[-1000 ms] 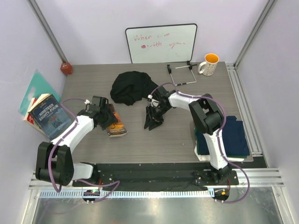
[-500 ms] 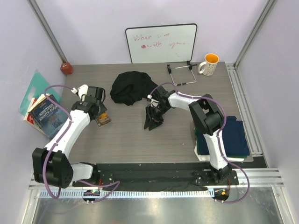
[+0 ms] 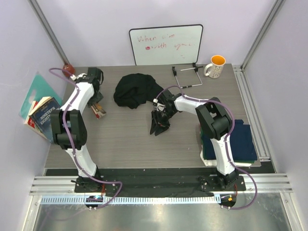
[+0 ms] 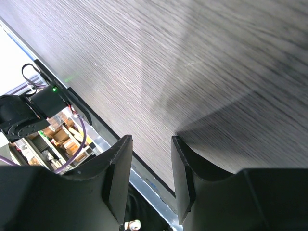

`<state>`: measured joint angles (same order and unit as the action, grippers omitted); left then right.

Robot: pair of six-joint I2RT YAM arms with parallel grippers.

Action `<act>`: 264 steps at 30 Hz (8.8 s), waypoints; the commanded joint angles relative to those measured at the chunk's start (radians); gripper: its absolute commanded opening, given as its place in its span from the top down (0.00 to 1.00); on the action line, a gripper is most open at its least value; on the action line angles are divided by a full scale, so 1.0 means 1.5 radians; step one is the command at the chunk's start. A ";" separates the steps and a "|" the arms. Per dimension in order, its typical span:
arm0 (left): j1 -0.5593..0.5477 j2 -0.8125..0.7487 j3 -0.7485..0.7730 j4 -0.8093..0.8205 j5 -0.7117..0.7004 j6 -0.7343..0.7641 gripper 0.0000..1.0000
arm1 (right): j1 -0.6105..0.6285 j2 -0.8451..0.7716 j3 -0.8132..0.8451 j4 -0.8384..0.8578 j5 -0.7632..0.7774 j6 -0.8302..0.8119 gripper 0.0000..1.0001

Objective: Fold and stack the t-shirts

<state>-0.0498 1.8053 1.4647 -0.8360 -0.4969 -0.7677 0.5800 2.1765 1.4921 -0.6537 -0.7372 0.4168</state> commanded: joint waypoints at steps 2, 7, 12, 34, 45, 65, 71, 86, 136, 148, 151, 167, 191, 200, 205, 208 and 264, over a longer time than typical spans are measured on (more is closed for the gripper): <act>0.063 0.063 0.157 -0.045 -0.010 0.065 1.00 | -0.006 -0.034 0.017 -0.017 0.013 -0.009 0.56; 0.107 0.135 0.246 -0.035 0.020 0.111 1.00 | -0.009 -0.034 0.014 -0.023 0.013 -0.010 0.57; 0.128 0.192 0.301 -0.006 0.089 0.125 1.00 | -0.012 -0.036 0.005 -0.026 0.014 -0.012 0.56; 0.198 0.386 0.510 0.074 0.329 0.039 1.00 | -0.016 -0.030 0.014 -0.035 0.000 0.002 0.56; 0.202 0.322 0.339 0.358 0.618 -0.002 1.00 | -0.018 -0.025 -0.001 -0.035 0.000 -0.005 0.57; 0.204 0.249 0.320 0.234 0.381 0.037 1.00 | -0.018 -0.024 -0.005 -0.030 0.001 -0.009 0.57; 0.205 0.225 0.276 0.222 0.295 0.067 1.00 | -0.018 -0.028 -0.006 -0.030 -0.010 -0.013 0.57; 0.211 0.241 0.267 0.379 0.494 -0.027 1.00 | -0.028 -0.051 -0.037 -0.022 -0.008 -0.019 0.57; 0.219 0.364 0.304 0.384 0.395 -0.384 1.00 | -0.056 -0.077 -0.020 -0.020 -0.020 -0.011 0.57; 0.208 0.325 0.276 0.370 0.285 -0.373 1.00 | -0.068 -0.077 -0.024 -0.024 -0.025 -0.019 0.58; 0.207 0.313 0.263 0.403 0.262 -0.377 1.00 | -0.071 -0.079 -0.027 -0.025 -0.024 -0.021 0.58; 0.204 0.376 0.282 0.550 0.369 -0.451 1.00 | -0.073 -0.081 -0.040 -0.025 -0.022 -0.024 0.58; 0.224 0.349 0.328 0.214 0.264 -0.386 0.74 | -0.073 -0.080 -0.033 -0.024 -0.025 -0.029 0.57; 0.233 0.385 0.498 0.094 0.228 -0.285 0.55 | -0.073 -0.079 -0.041 -0.021 -0.040 -0.033 0.59; 0.238 0.405 0.609 0.011 0.172 -0.227 0.45 | -0.073 -0.078 -0.041 -0.017 -0.050 -0.032 0.59; 0.248 0.379 0.567 0.035 0.180 -0.234 0.44 | -0.073 -0.079 -0.043 -0.014 -0.050 -0.032 0.59; 0.204 0.351 0.298 0.520 0.315 -0.351 0.48 | -0.074 -0.054 -0.057 0.001 -0.046 -0.023 0.59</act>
<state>0.2527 2.3463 1.7893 0.0700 0.0113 -1.3636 0.4736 2.1025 1.3720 -0.6521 -0.7879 0.3874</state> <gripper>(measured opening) 0.477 0.411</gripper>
